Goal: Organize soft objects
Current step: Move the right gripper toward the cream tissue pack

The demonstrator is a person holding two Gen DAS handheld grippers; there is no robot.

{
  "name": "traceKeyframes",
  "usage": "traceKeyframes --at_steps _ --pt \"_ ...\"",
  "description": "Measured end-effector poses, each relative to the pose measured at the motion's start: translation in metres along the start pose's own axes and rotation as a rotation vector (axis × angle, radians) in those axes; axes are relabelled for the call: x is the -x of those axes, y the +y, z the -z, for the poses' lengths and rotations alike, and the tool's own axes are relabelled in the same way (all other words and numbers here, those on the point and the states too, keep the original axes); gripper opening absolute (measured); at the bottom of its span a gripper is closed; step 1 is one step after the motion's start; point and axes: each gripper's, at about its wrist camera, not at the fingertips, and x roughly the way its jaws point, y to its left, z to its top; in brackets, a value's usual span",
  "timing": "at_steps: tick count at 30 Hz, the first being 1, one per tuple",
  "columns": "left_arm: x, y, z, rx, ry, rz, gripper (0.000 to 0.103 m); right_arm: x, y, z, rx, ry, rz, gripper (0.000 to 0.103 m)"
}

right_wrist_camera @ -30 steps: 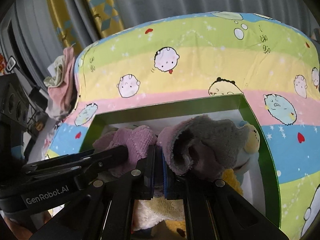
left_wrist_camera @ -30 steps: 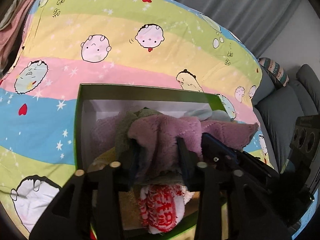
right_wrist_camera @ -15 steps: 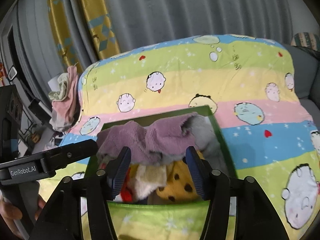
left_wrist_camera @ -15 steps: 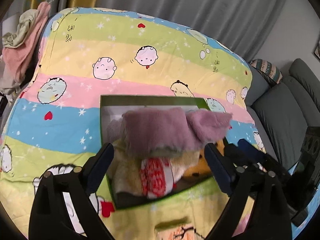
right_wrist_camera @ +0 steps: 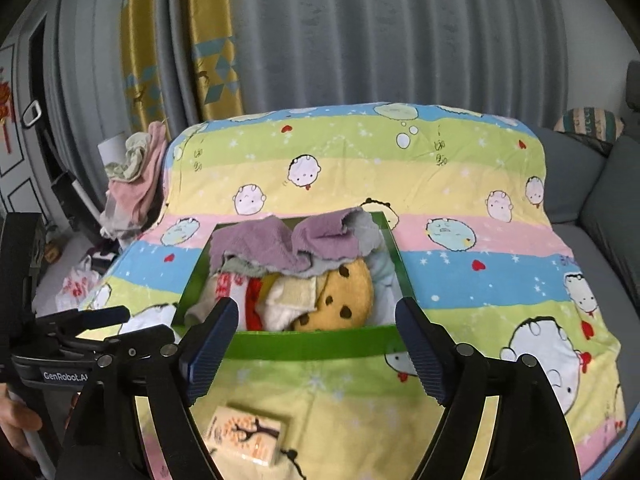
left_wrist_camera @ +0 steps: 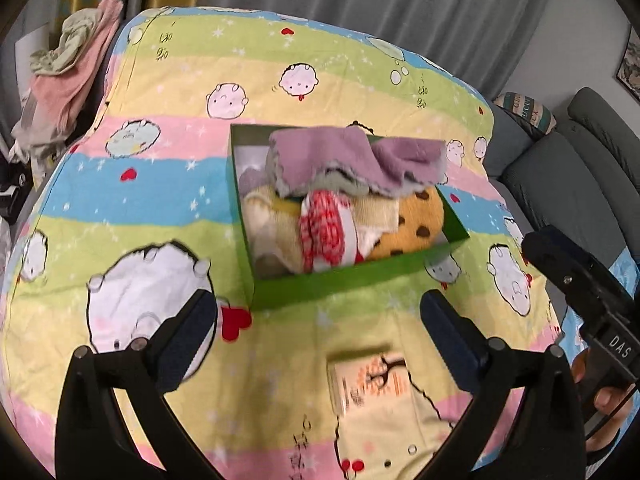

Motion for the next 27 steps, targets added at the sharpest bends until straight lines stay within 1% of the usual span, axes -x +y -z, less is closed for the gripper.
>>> traceKeyframes --at_steps 4,10,17,23,27 --pt "0.007 0.0 0.018 0.007 0.006 0.006 0.102 0.013 0.004 0.012 0.019 -0.002 -0.011 0.082" --pt "0.004 -0.002 0.039 0.019 0.037 0.008 0.102 0.011 0.001 0.037 0.018 0.06 -0.01 0.082" --pt "-0.002 0.002 0.062 0.046 0.069 0.005 0.102 0.008 -0.006 0.058 0.008 0.107 -0.015 0.082" --pt "-0.002 0.013 0.07 0.093 0.072 0.008 0.102 0.003 -0.007 0.069 0.001 0.136 -0.03 0.082" --pt "-0.006 0.013 0.073 0.091 0.085 0.005 0.102 -0.005 -0.008 0.08 -0.005 0.166 -0.057 0.082"
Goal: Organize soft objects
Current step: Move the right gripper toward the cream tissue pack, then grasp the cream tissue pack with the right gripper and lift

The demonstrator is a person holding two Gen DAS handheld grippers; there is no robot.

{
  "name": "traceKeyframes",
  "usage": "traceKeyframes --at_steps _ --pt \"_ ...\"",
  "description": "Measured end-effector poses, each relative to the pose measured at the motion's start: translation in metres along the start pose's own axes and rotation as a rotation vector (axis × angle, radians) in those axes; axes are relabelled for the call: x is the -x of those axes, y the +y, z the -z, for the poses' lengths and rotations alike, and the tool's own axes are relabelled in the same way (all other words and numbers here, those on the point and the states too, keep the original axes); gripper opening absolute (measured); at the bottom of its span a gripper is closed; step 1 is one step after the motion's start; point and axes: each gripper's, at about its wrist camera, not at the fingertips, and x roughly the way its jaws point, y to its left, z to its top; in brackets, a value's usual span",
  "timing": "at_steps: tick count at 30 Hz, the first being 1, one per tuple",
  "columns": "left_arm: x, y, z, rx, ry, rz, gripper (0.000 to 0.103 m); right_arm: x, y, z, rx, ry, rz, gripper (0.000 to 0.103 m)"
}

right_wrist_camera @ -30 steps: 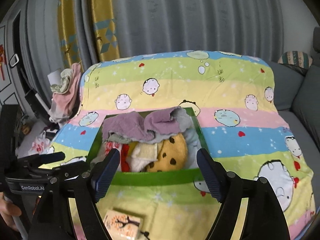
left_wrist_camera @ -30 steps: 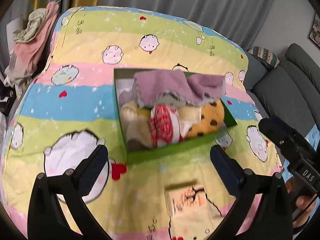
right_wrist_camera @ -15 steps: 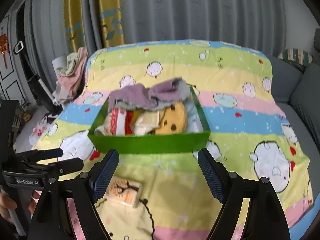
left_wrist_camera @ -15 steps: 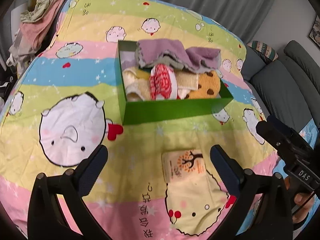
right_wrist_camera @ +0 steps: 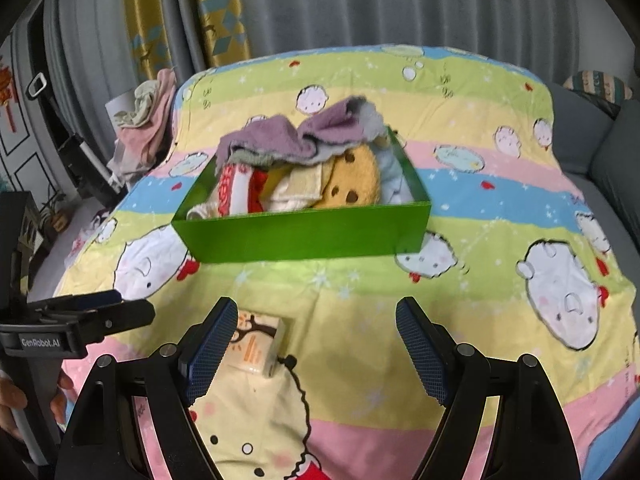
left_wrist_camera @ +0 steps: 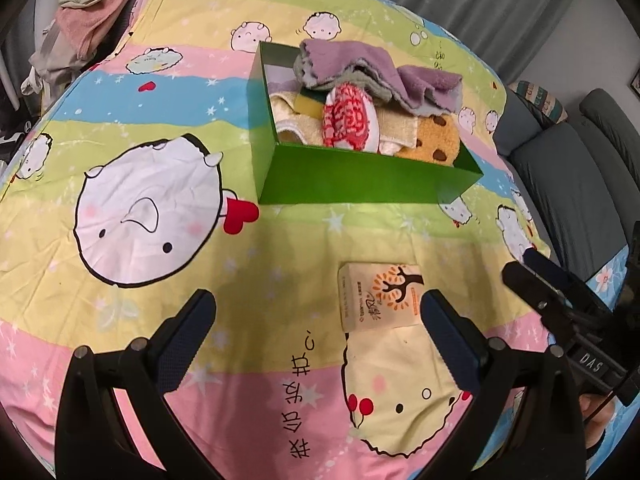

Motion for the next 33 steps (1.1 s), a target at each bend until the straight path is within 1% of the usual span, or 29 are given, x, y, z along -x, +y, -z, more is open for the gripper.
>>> traceKeyframes --at_steps 5,10,14,17,21,24,26,28,31,32,33 --pt "-0.013 -0.008 0.006 -0.037 0.027 -0.009 0.102 -0.02 0.0 0.022 -0.008 0.063 -0.076 0.082" --pt "-0.03 -0.015 0.008 -0.06 0.054 -0.004 0.102 -0.038 0.004 0.04 -0.011 0.113 -0.125 0.082" --pt "-0.04 -0.019 0.007 -0.054 0.057 0.006 0.102 -0.049 0.011 0.046 0.007 0.129 -0.165 0.082" --pt "-0.047 -0.019 0.004 -0.034 0.061 0.031 0.101 -0.057 0.019 0.047 0.032 0.137 -0.195 0.082" --pt "-0.053 -0.026 0.003 -0.059 0.066 0.041 0.098 -0.069 0.028 0.046 0.055 0.142 -0.218 0.082" --pt "-0.058 -0.03 0.003 -0.079 0.078 0.05 0.088 -0.075 0.031 0.044 0.065 0.142 -0.217 0.077" --pt "-0.063 -0.031 0.004 -0.088 0.095 0.052 0.077 -0.075 0.034 0.043 0.075 0.134 -0.218 0.074" --pt "-0.068 -0.034 0.007 -0.101 0.113 0.061 0.075 -0.076 0.034 0.043 0.08 0.13 -0.215 0.07" --pt "-0.069 -0.038 0.01 -0.12 0.106 0.061 0.073 -0.076 0.034 0.043 0.088 0.129 -0.21 0.064" --pt "-0.069 -0.039 0.01 -0.117 0.107 0.069 0.071 -0.076 0.034 0.043 0.088 0.127 -0.212 0.06" --pt "-0.069 -0.039 0.009 -0.116 0.105 0.074 0.07 -0.075 0.034 0.043 0.091 0.126 -0.221 0.054"
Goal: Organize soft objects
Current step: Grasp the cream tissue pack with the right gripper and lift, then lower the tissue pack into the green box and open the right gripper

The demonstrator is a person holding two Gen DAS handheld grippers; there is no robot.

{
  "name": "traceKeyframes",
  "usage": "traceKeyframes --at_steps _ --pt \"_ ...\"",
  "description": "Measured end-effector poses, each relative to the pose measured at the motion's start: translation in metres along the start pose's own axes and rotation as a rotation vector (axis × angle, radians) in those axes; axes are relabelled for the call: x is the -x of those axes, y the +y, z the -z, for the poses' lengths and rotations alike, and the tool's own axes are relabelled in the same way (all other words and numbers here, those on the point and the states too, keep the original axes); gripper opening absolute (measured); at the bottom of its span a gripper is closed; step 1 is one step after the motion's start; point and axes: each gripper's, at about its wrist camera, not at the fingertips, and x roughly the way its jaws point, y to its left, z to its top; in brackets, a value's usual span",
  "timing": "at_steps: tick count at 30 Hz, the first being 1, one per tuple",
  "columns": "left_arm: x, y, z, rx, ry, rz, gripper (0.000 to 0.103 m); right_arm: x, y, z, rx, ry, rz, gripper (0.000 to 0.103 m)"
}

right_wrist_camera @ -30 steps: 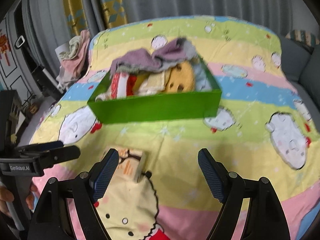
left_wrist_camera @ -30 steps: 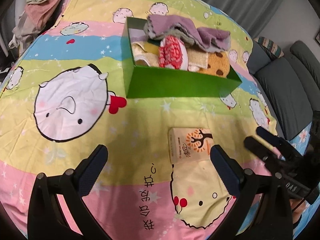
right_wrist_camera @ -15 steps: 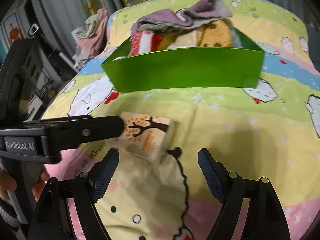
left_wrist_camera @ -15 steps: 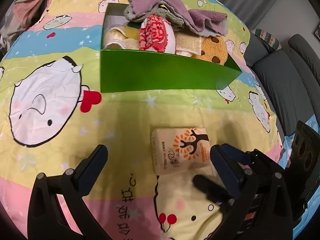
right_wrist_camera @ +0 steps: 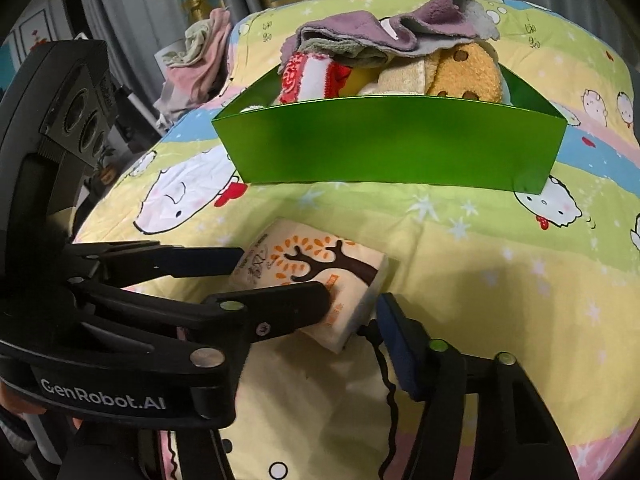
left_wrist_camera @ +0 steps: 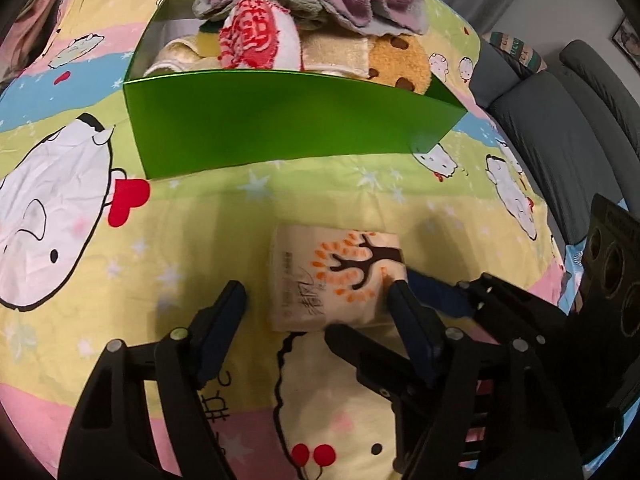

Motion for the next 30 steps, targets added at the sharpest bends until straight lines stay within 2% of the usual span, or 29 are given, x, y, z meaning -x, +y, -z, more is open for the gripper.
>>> traceKeyframes --at_steps 8,17,30 --pt "0.005 -0.001 0.001 -0.02 -0.003 0.005 0.067 0.003 0.011 0.002 0.039 -0.017 0.001 0.045" --pt "0.027 -0.01 0.001 -0.031 -0.048 0.011 0.067 0.024 0.017 0.0 0.035 -0.057 -0.007 0.045" --pt "0.052 -0.025 -0.027 -0.072 -0.134 0.011 0.066 0.049 0.017 -0.028 0.048 -0.151 0.005 0.045"
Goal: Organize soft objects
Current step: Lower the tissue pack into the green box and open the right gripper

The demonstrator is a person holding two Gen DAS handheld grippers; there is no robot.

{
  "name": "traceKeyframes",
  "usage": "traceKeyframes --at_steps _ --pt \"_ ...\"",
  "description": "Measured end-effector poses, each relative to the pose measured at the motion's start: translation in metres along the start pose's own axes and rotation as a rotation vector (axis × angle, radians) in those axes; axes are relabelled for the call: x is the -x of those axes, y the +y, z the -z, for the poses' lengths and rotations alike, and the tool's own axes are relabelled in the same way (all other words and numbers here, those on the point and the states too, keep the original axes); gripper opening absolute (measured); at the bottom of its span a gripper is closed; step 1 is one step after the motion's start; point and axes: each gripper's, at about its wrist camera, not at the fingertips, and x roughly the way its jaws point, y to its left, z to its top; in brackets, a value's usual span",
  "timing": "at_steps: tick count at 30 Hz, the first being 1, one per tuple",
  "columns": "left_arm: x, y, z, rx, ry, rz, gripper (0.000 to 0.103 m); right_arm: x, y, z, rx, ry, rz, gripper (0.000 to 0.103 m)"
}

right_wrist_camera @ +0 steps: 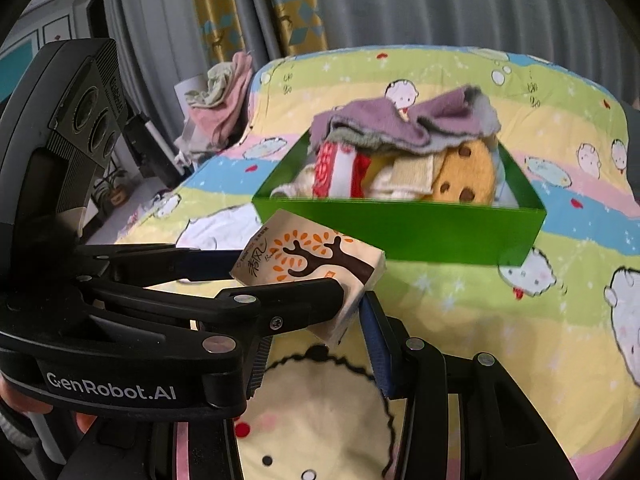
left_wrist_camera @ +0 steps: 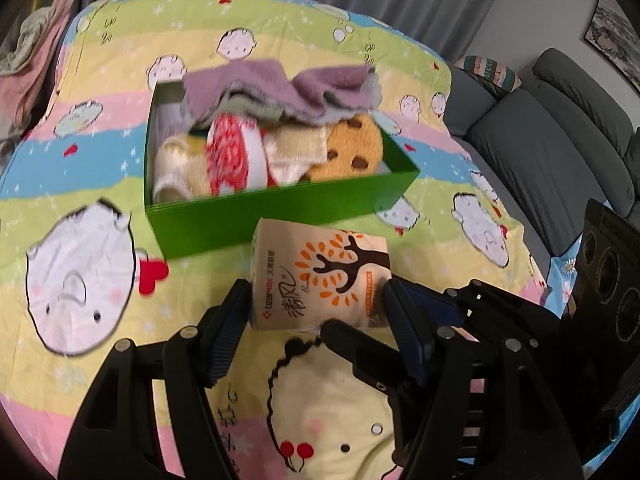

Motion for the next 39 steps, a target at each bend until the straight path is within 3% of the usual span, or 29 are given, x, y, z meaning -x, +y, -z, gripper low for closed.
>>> traceKeyframes --at_steps 15,25,39 --pt "-0.017 -0.004 -0.083 -0.036 -0.089 0.012 0.066 -0.013 -0.036 -0.074 0.019 -0.113 0.048 0.045" --pt "-0.056 0.007 -0.112 -0.032 -0.045 -0.019 0.067 -0.05 -0.06 -0.092 0.008 -0.064 0.053 0.045" --pt "-0.081 0.013 -0.119 -0.065 0.011 -0.106 0.067 -0.084 -0.07 -0.095 -0.028 0.043 0.066 0.045"
